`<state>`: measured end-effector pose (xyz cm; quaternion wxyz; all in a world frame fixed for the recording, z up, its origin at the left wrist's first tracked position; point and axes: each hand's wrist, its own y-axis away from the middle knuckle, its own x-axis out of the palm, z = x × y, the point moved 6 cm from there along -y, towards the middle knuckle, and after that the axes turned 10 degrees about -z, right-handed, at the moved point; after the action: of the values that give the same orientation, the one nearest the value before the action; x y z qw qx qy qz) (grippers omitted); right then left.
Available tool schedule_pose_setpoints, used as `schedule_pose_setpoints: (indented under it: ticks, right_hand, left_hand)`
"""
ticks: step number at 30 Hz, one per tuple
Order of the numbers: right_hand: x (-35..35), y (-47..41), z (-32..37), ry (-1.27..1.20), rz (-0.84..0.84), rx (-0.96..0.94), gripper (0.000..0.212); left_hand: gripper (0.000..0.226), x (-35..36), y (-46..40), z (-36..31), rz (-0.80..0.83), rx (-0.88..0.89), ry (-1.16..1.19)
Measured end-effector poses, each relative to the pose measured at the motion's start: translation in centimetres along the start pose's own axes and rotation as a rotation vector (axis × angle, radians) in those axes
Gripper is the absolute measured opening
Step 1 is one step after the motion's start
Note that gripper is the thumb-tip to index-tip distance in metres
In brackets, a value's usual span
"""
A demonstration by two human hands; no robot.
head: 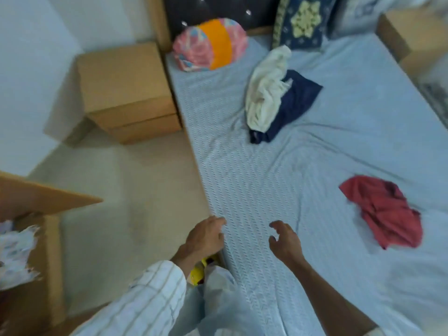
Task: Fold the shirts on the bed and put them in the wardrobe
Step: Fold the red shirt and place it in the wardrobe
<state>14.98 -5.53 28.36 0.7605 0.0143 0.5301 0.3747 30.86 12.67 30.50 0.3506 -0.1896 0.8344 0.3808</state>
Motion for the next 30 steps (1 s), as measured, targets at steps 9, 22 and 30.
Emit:
schedule_pose_setpoints:
  ticks: [9, 22, 30]
  right_hand:
    - [9.2, -4.9, -22.7, 0.241, 0.172, 0.309, 0.07]
    - [16.3, -12.6, -34.8, 0.408, 0.149, 0.235, 0.137]
    - [17.0, -12.4, -35.7, 0.444, 0.122, 0.147, 0.135]
  left_hand:
    - [0.057, 22.6, -10.8, -0.2, 0.282, 0.167, -0.02]
    - [0.052, 39.1, -18.7, -5.2, 0.207, 0.213, -0.654]
    - [0.054, 38.9, -19.3, -9.2, 0.045, 0.362, -0.795]
